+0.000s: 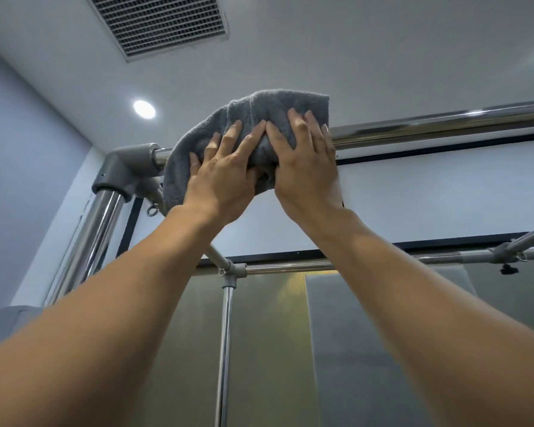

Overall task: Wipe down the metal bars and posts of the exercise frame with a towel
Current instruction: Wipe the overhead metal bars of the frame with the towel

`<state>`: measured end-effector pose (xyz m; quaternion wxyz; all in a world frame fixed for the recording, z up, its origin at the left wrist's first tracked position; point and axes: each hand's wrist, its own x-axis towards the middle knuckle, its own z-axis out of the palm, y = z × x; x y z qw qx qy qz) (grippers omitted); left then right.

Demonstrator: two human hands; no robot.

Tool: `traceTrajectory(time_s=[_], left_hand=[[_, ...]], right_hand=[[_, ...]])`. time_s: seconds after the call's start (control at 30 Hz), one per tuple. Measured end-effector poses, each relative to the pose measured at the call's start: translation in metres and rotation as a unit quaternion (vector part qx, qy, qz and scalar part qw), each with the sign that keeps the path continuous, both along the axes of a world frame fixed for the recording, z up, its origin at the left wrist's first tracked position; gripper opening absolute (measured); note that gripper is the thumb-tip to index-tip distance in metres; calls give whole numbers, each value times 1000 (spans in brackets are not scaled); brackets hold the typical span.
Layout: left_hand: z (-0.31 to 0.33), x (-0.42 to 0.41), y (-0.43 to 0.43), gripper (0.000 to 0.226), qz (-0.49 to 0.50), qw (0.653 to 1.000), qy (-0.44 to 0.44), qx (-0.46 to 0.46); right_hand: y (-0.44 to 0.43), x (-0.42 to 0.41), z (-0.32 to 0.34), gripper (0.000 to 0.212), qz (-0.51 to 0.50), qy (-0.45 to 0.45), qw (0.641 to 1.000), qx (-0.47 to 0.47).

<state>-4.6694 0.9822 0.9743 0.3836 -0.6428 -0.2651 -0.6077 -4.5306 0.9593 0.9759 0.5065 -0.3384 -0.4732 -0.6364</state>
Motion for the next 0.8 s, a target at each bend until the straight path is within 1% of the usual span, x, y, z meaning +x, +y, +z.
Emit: traceTrajectory(time_s=[0.07,0.17,0.2,0.27,0.3,0.4,0.5,0.57,0.63,0.67,0.73,0.8], left_hand=[[1,-23,6,72,21,1000,-8,-9],[3,-51,7,90,54,998,-11,-38],[2,-57,5,91,65,997,-9,-46],[0,-65,0,85,88,995,-4,-45],[-3,-67,-2,80,108,994,3,-25],[-16,-72,2,62,165,981,49,90],[-31,-68,17,65,200,963,82,161],[-40,-65,34,67,234,944,106,209],[-48,-61,49,76,273,924,126,234],[-51,-59,55,75,287,916,131,246],[-53,-51,66,63,294,905,135,276],[-50,-45,77,60,311,897,138,282]], right_hand=[[6,-23,0,55,5,-7,1000,-13],[10,-49,0,55,20,-17,999,-33],[11,-55,-1,56,25,-17,999,-36],[14,-61,-4,58,37,-17,998,-38],[17,-62,-7,61,45,-19,998,-34],[29,-55,-22,65,103,-14,994,14],[52,-42,-45,61,154,-6,986,62],[72,-35,-59,57,186,-2,979,84],[96,-30,-70,57,219,5,971,94],[109,-28,-74,58,240,7,966,91],[132,-28,-76,60,285,12,955,79],[155,-30,-74,60,325,23,943,67]])
